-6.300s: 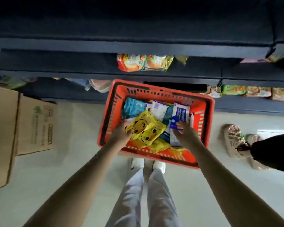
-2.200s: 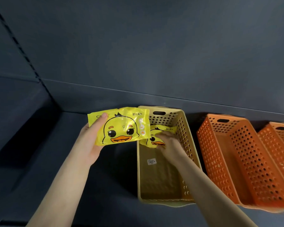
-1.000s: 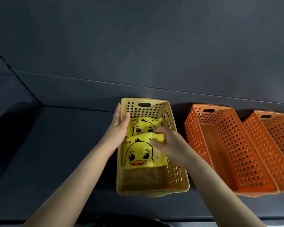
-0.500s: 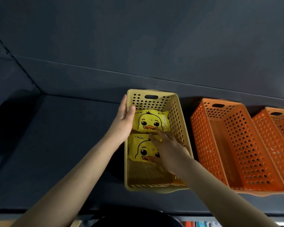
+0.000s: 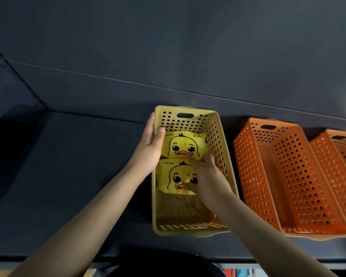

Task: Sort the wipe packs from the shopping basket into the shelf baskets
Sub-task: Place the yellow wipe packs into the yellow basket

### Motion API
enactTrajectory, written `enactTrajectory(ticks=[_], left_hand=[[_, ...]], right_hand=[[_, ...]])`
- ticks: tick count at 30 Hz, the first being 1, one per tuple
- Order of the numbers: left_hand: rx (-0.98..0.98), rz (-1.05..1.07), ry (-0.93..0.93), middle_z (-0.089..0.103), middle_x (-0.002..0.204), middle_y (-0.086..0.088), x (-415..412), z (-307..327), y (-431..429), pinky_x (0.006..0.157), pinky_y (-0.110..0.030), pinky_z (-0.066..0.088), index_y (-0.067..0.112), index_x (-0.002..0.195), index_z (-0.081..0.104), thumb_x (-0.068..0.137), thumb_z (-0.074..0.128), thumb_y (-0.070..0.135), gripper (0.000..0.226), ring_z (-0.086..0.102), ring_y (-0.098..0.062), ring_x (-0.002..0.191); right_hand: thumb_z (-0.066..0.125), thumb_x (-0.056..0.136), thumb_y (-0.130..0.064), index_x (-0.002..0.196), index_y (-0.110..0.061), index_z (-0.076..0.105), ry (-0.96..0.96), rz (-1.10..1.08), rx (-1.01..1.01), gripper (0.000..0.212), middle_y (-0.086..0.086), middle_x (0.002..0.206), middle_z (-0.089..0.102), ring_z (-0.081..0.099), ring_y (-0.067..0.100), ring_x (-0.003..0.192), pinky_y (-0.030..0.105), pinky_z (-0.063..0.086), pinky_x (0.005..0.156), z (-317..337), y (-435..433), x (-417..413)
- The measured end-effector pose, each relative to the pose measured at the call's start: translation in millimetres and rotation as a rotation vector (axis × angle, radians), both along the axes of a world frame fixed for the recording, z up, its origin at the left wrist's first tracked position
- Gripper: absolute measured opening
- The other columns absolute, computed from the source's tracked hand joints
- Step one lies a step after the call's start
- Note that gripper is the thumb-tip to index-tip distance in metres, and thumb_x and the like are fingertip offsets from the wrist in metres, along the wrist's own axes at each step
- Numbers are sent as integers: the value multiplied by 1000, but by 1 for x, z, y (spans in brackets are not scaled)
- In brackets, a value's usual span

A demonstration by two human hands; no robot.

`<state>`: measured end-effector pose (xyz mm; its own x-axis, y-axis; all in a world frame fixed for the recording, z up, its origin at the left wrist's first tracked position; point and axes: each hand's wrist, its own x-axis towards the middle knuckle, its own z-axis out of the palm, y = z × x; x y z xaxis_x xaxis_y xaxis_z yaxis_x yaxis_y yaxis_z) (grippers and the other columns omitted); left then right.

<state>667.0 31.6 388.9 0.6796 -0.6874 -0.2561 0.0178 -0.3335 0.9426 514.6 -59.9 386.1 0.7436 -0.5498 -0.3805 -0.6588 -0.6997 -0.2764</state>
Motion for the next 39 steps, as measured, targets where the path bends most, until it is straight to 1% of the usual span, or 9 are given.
enactTrajectory(ticks=[4, 11, 14, 18, 22, 27, 32, 35, 39], left_hand=[[-30, -2, 19, 10, 161, 15, 0, 0, 0, 107, -24, 19, 38, 153, 1, 101, 27, 48, 59, 21, -8, 144], [-52, 10, 39, 17, 160, 13, 2, -3, -3, 108, -24, 20, 36, 153, 4, 100, 31, 46, 60, 24, -8, 143], [-73, 12, 47, 20, 159, 11, 4, -6, -5, 118, -34, 21, 35, 153, 4, 100, 35, 45, 63, 26, -10, 144], [-6, -86, -21, 15, 160, 10, 8, -5, -3, 118, -42, 21, 34, 153, -1, 97, 43, 48, 73, 21, -12, 145], [105, -203, -190, 22, 159, 3, 21, 11, 7, 118, -48, 24, 27, 155, 8, 93, 53, 47, 79, 23, -19, 146], [269, -230, -701, 22, 159, -3, 0, 51, 24, 116, -55, 24, 23, 149, 34, 95, 52, 45, 61, 20, -30, 145], [136, -310, -914, 41, 148, 5, -80, 86, 37, 113, -40, 33, 21, 141, 48, 97, 51, 35, 46, 39, -20, 136], [38, -354, -1012, 49, 142, 6, -146, 91, 41, 108, -40, 39, 21, 136, 54, 96, 52, 32, 42, 45, -19, 130], [-105, -443, -1017, 54, 137, 5, -256, 83, 47, 103, -37, 43, 18, 133, 57, 96, 54, 28, 38, 50, -19, 123]], right_hand=[[75, 82, -22, 152, -29, 22, 66, -61, 196, 88, 4, 154, 20, 30, 27, 141, 37, 29, 114, -4, 0, 2], [74, 82, -21, 151, -22, 28, 0, -41, 158, 83, 6, 153, 26, 29, 25, 140, 40, 27, 117, -5, -4, 8], [76, 80, -27, 151, -27, 29, 8, -44, 184, 85, 4, 153, 28, 33, 24, 139, 39, 29, 117, 1, -7, 9], [73, 83, -28, 149, -31, 30, -71, -47, 202, 79, 1, 156, 30, 33, 20, 141, 31, 27, 113, 27, -8, 8], [66, 89, -27, 146, -29, 38, -211, -5, 34, 64, -4, 156, 28, 32, 17, 140, 20, 22, 106, 66, -9, -4], [63, 91, -32, 141, -24, 46, -391, -10, -154, 54, -5, 144, 48, 46, 11, 130, 14, 29, 101, 114, 0, -49], [67, 88, -32, 137, -25, 52, -508, -131, -289, 52, -2, 136, 57, 54, 16, 124, 19, 37, 99, 137, 18, -144], [68, 87, -31, 135, -26, 55, -522, -195, -335, 49, -2, 135, 58, 56, 17, 121, 22, 39, 98, 145, 33, -224], [65, 90, -33, 138, -24, 52, -489, -333, -341, 51, 0, 133, 59, 61, 20, 109, 28, 47, 87, 139, 58, -345]])
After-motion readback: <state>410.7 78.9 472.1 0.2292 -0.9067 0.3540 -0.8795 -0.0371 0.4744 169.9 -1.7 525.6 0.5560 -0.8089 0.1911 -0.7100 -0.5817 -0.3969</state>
